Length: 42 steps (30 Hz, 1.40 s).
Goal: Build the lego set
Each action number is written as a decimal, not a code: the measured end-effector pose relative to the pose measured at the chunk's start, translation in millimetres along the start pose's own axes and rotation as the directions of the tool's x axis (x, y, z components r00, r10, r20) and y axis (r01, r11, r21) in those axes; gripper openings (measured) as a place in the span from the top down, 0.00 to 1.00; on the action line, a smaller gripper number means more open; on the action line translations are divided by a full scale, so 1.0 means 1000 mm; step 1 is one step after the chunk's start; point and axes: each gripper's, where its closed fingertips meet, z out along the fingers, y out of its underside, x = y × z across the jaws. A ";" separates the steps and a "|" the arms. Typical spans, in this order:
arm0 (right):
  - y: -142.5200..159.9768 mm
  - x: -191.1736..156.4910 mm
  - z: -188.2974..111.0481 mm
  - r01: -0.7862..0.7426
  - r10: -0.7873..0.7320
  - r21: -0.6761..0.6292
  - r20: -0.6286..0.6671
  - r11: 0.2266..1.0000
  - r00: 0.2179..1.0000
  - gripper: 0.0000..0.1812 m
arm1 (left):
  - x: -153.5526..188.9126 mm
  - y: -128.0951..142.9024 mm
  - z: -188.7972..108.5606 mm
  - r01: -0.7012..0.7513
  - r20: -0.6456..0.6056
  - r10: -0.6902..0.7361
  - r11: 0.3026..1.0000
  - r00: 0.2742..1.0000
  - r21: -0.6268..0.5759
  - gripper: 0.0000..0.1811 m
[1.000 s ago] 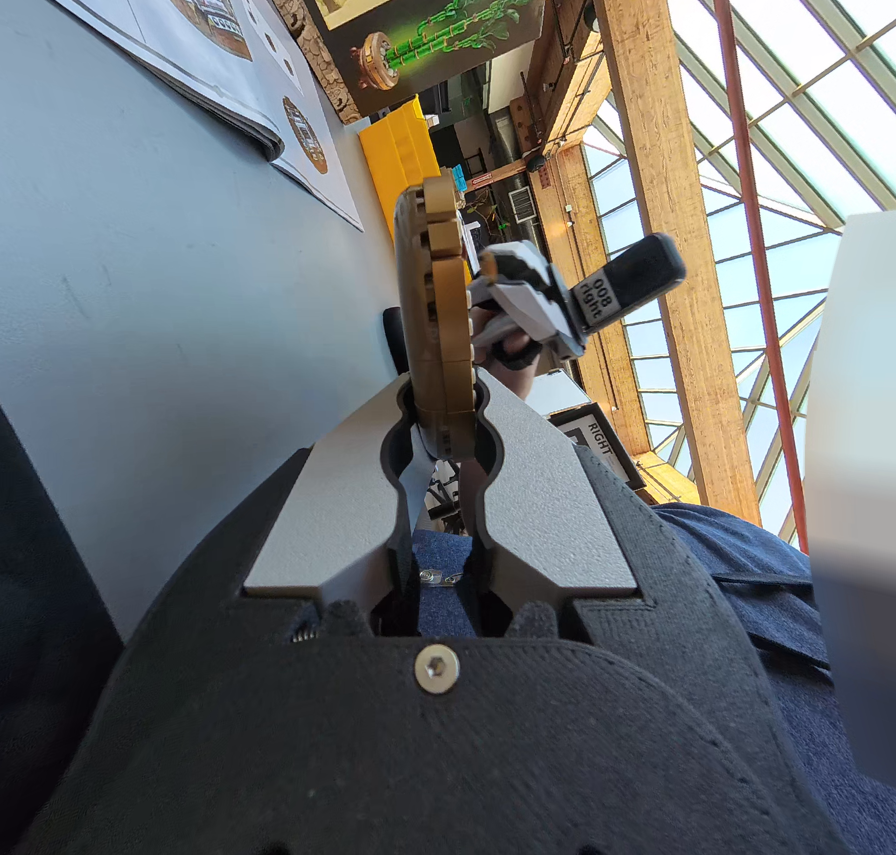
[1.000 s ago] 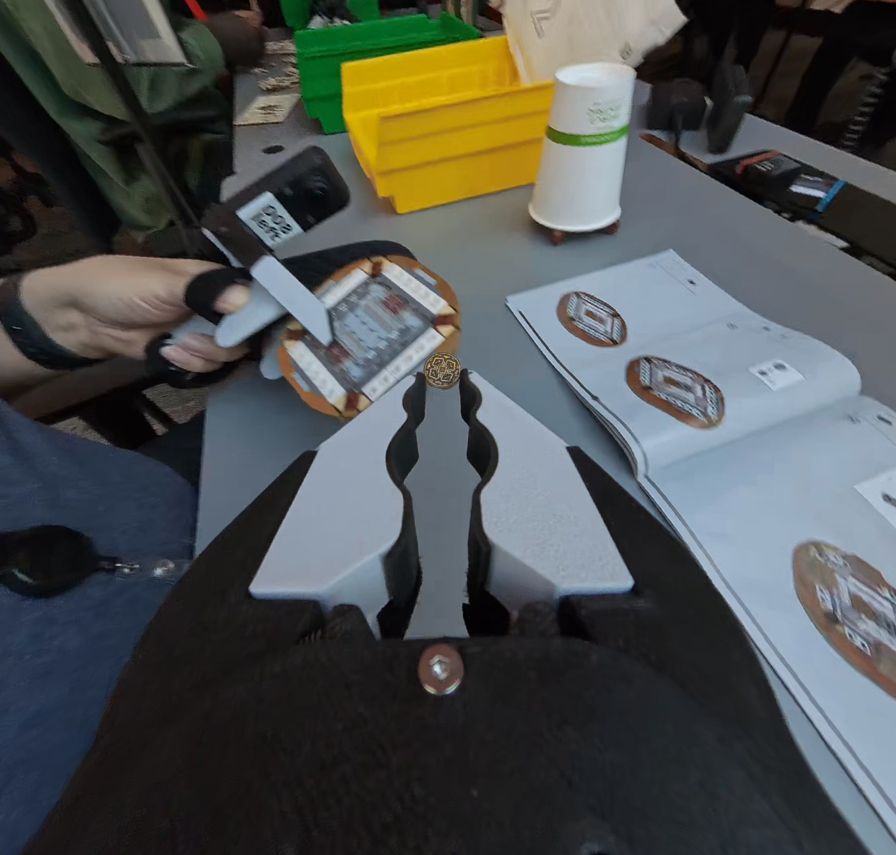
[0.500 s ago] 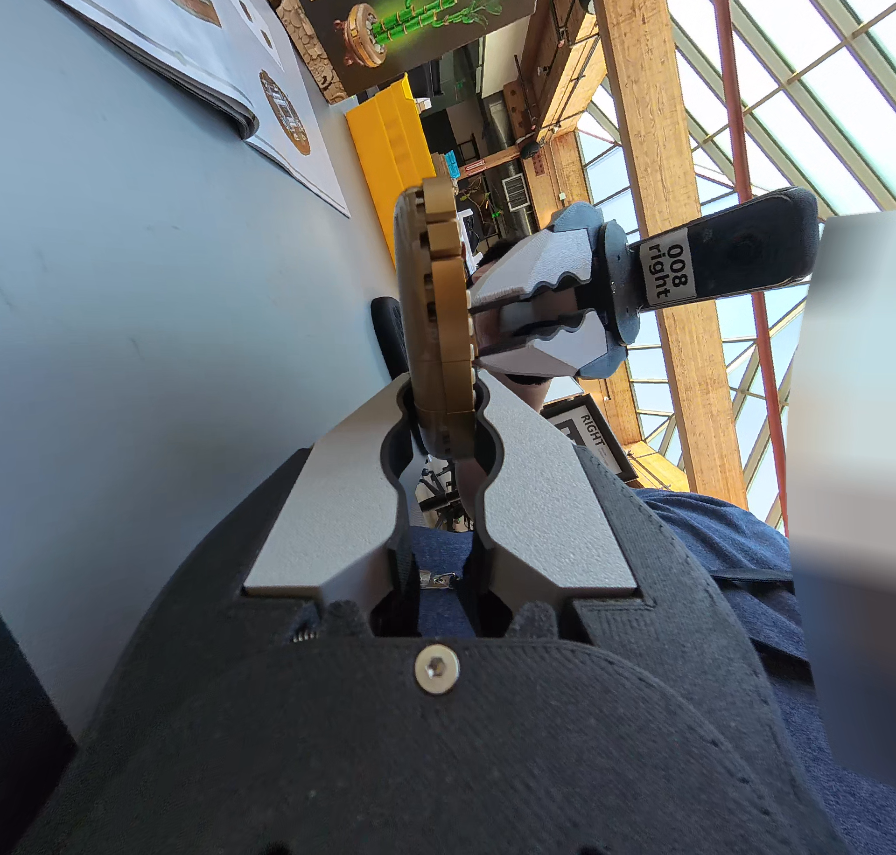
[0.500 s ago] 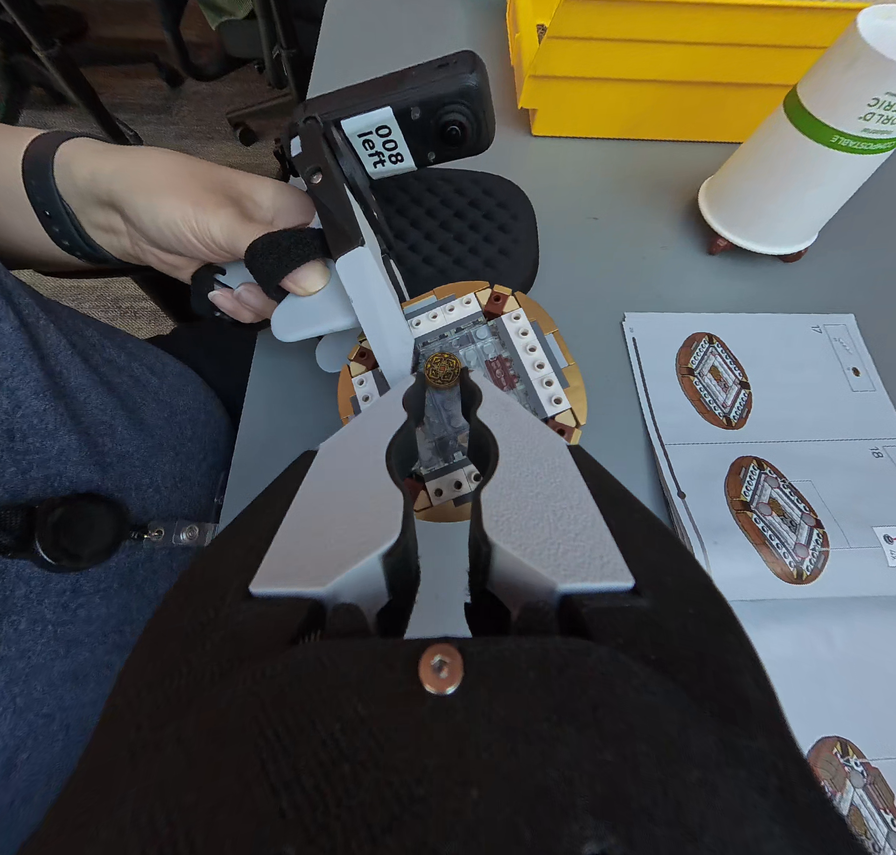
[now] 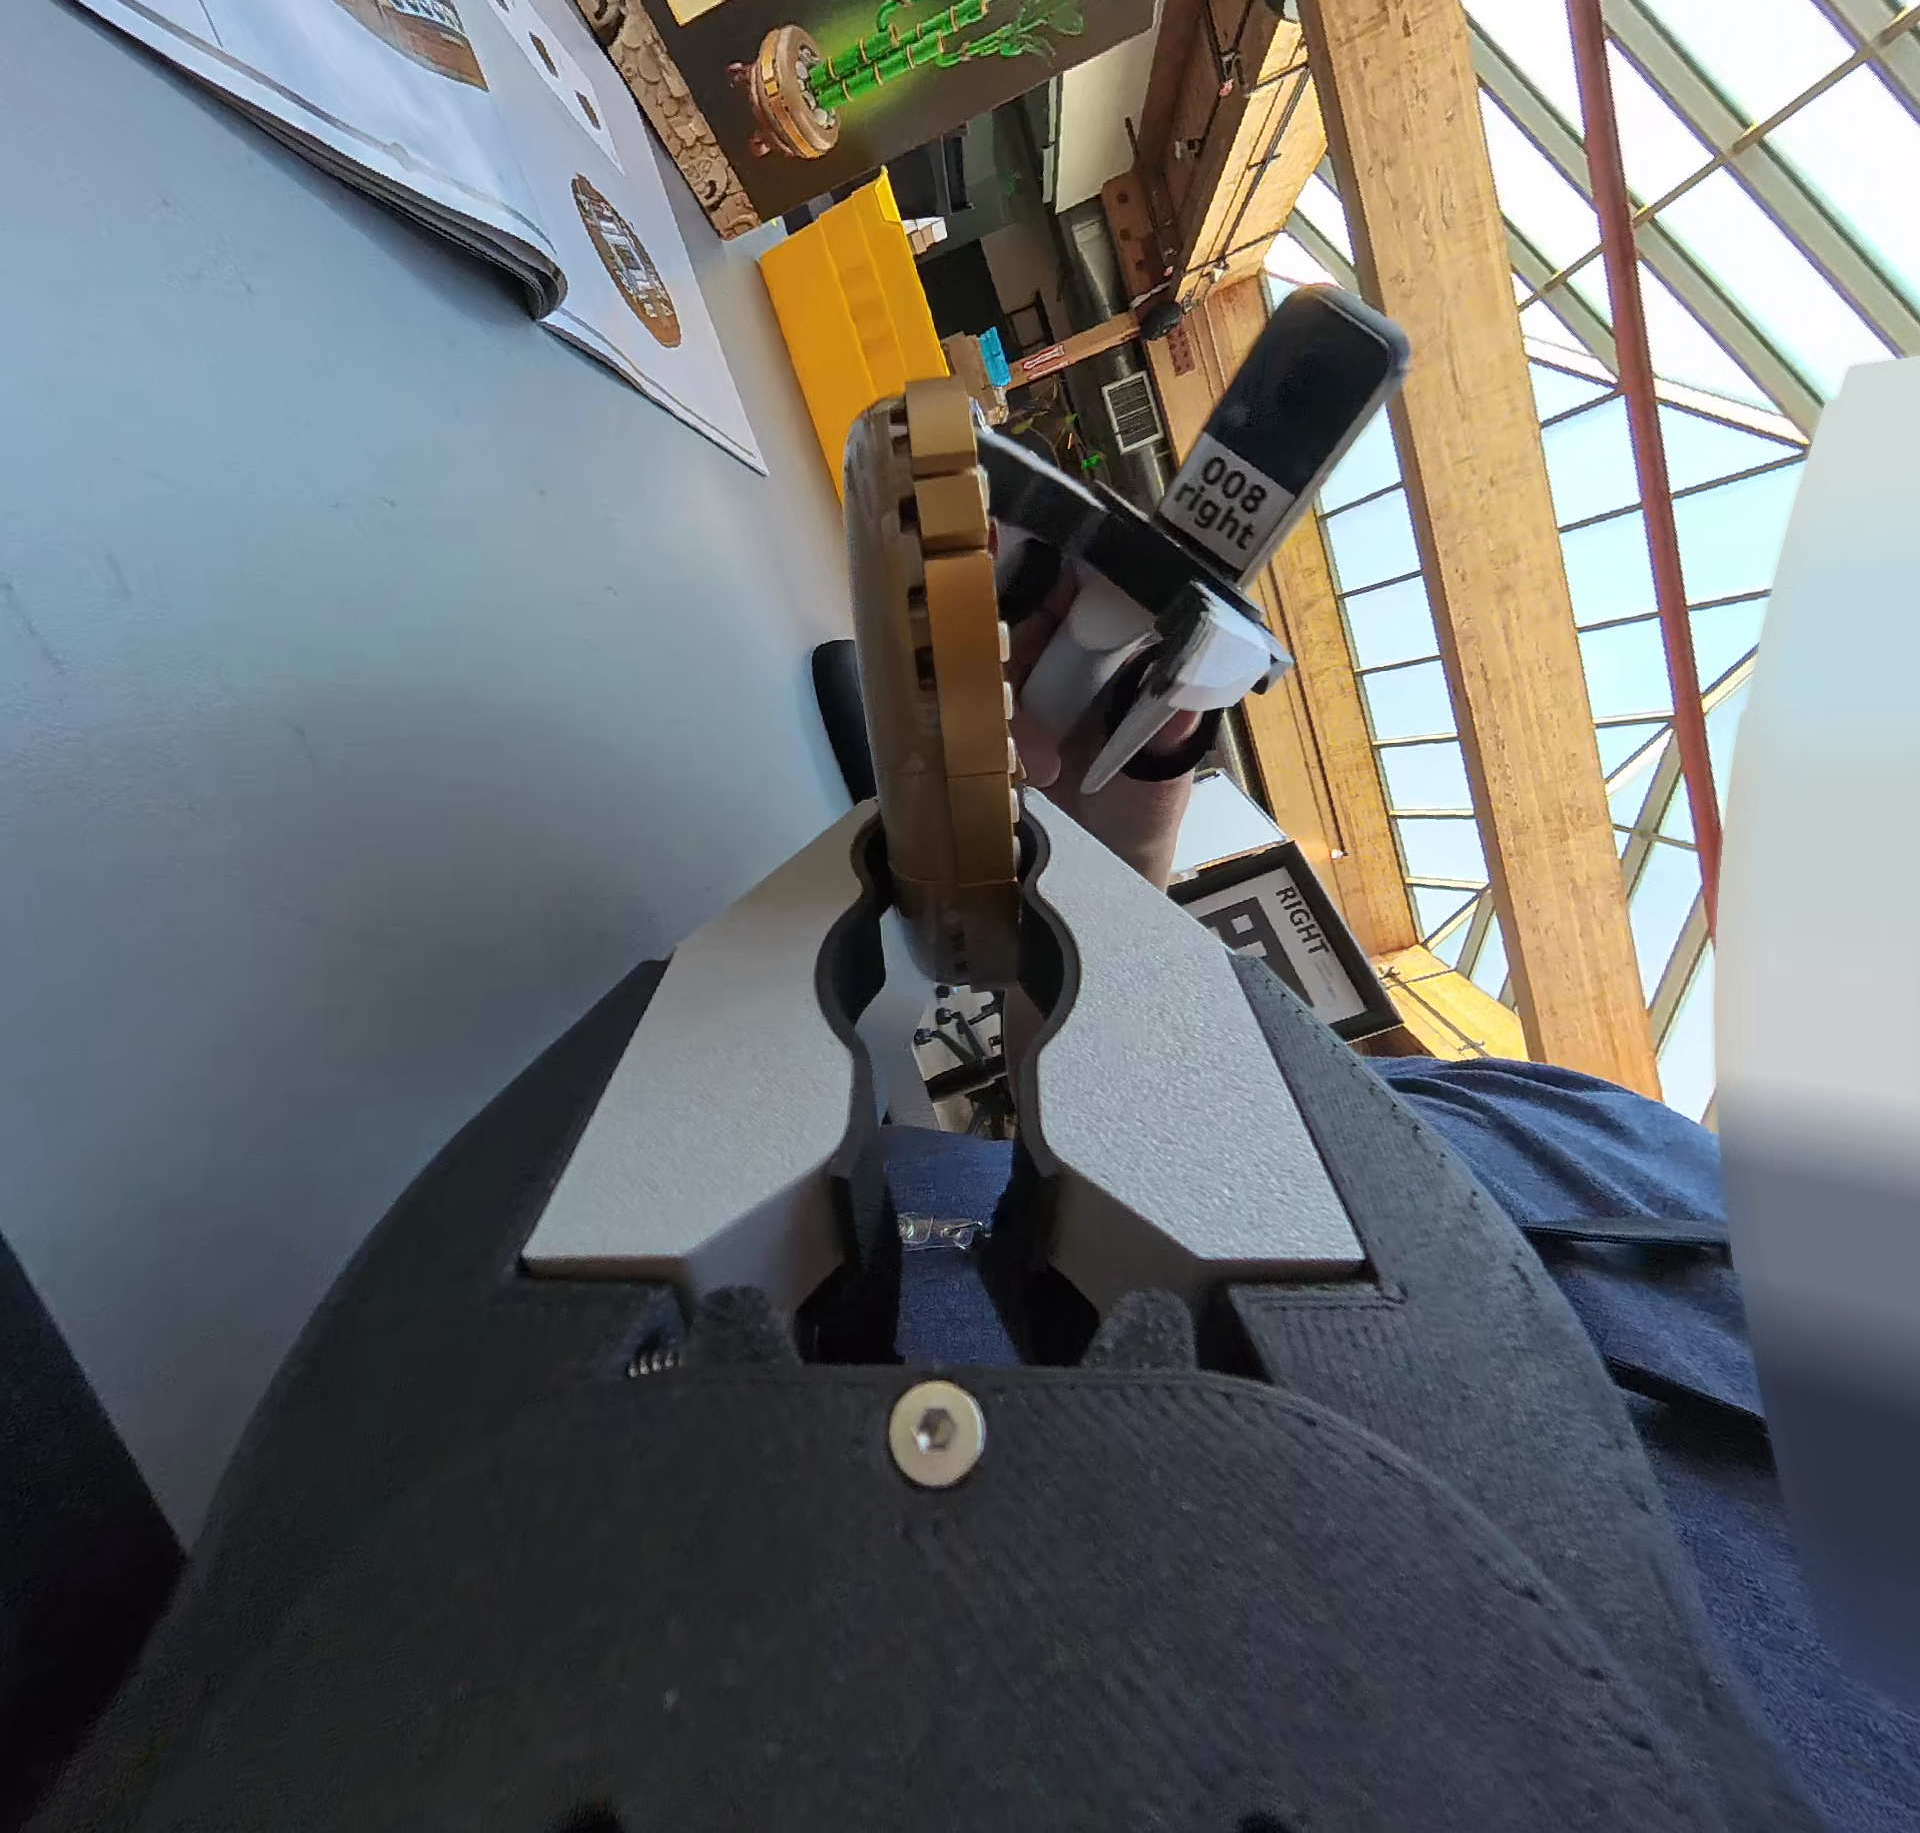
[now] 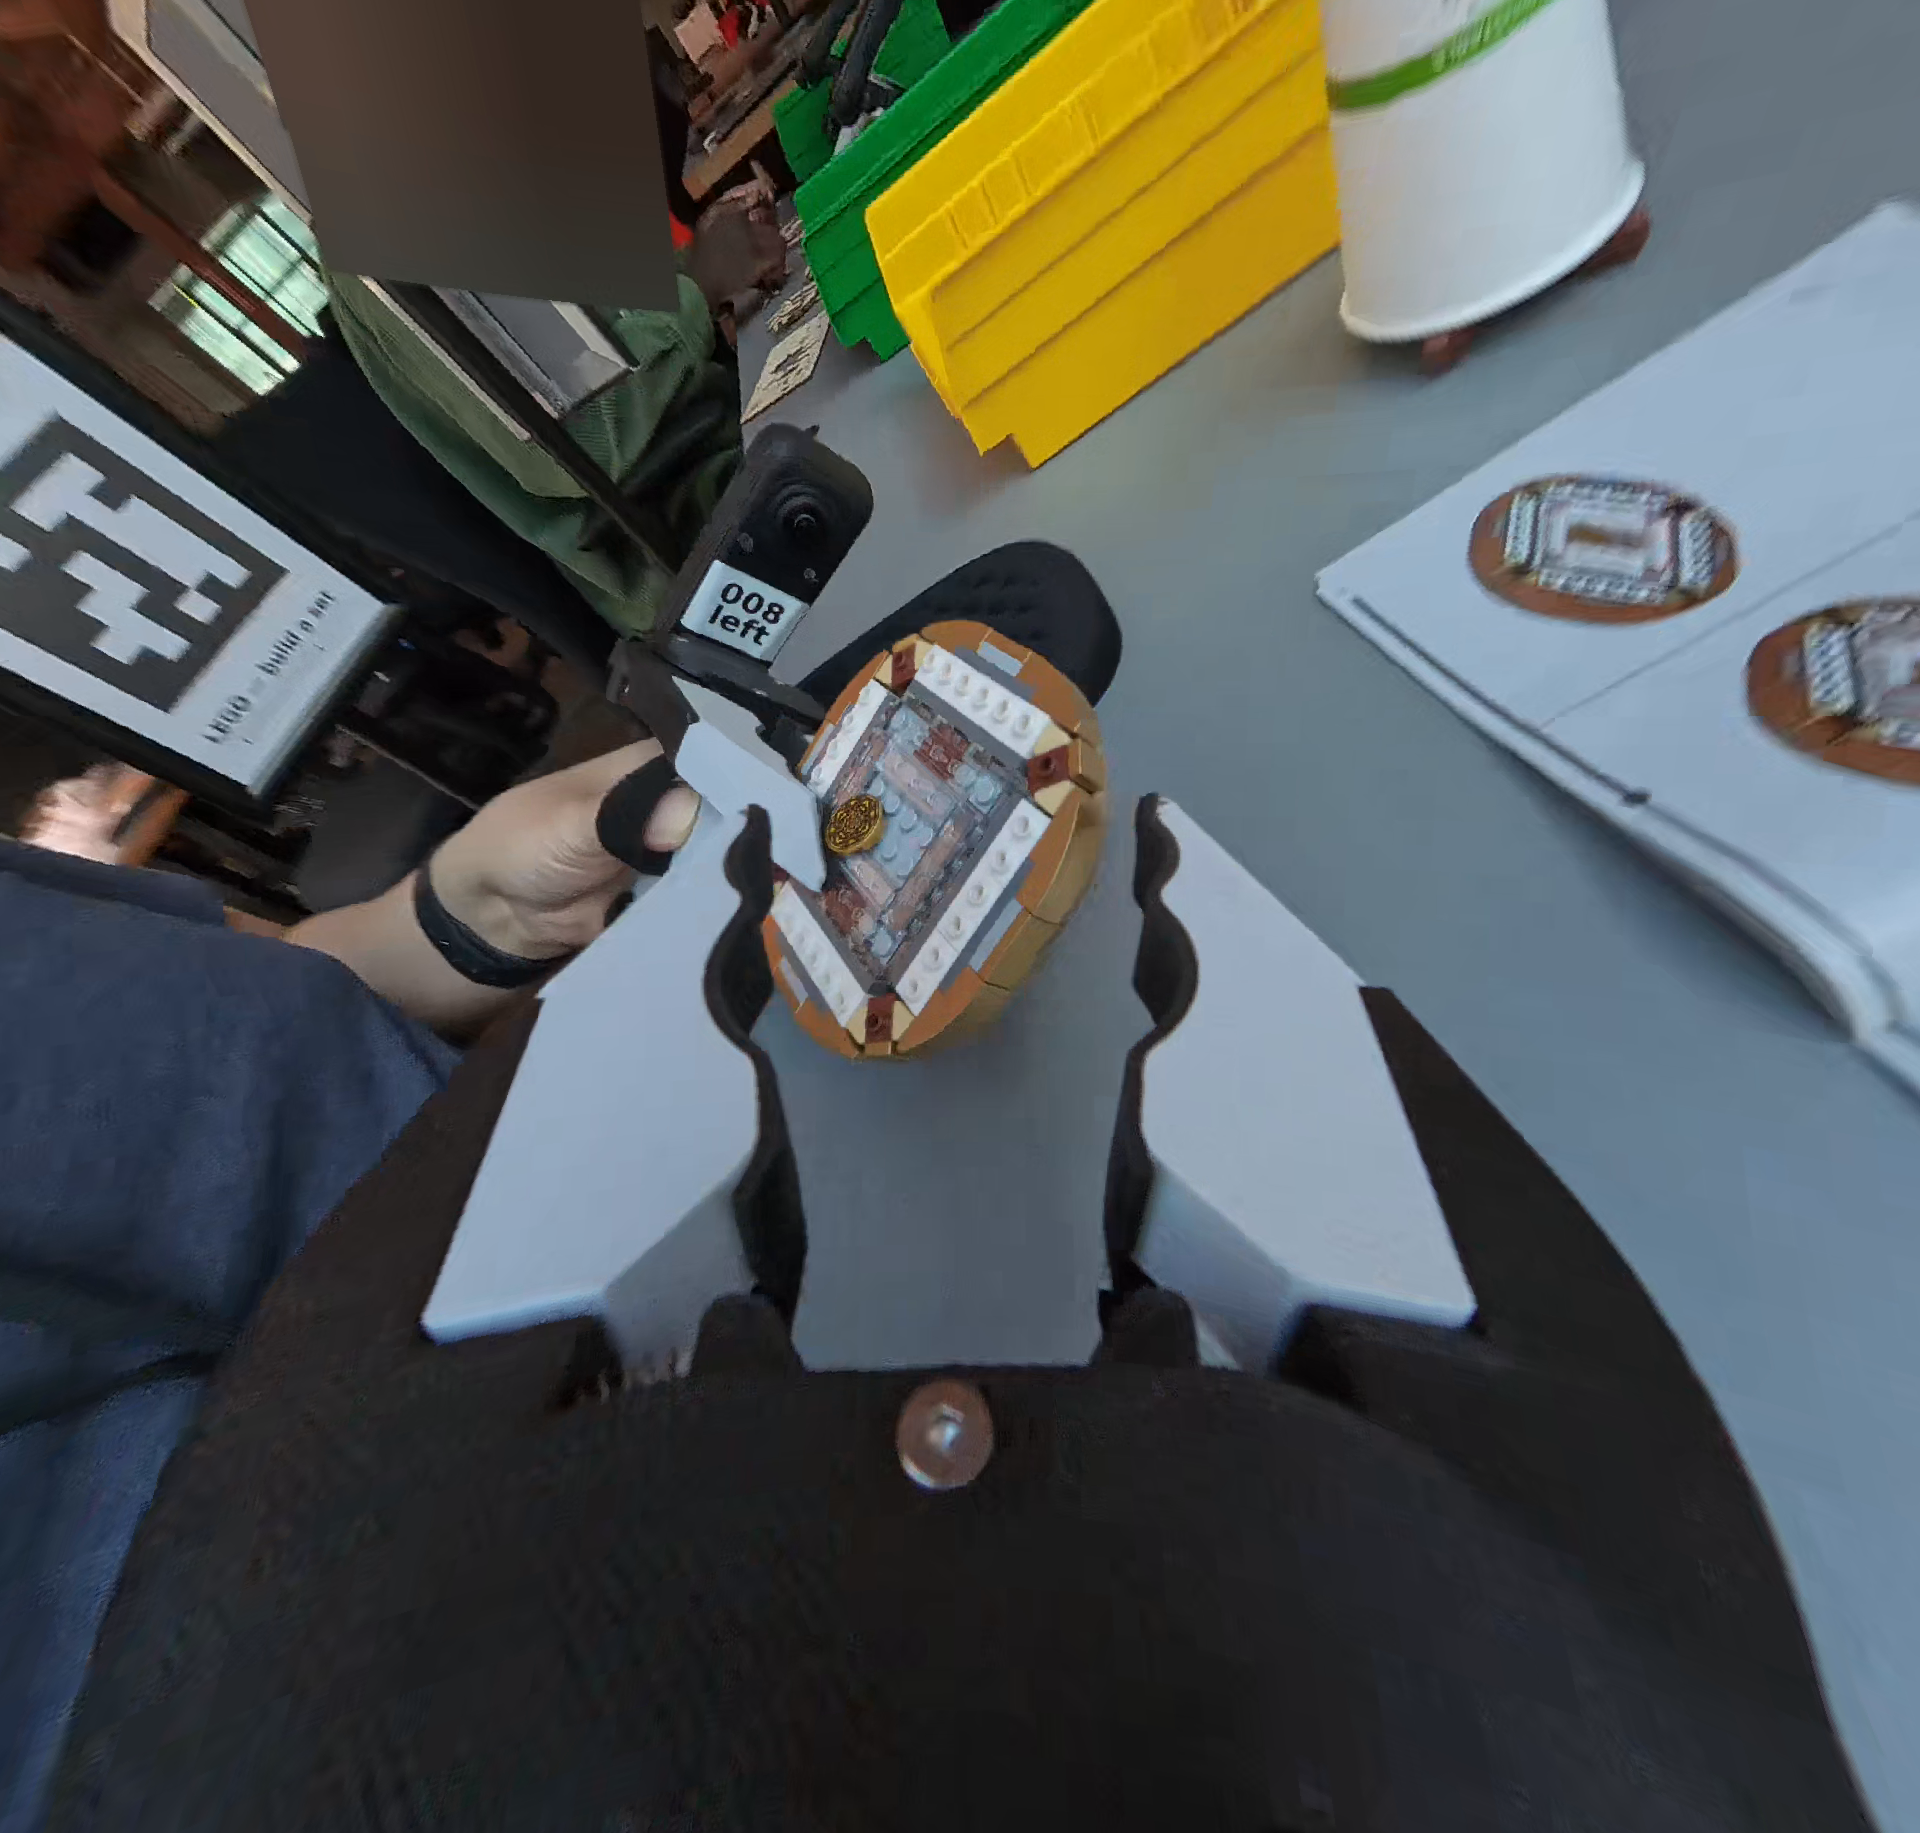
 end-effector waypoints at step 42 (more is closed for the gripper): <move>0.020 -0.022 0.023 -0.306 0.312 -0.070 0.315 0.949 0.896 0.83 | 0.013 0.010 0.005 -0.277 0.110 0.289 0.954 0.951 -0.115 0.90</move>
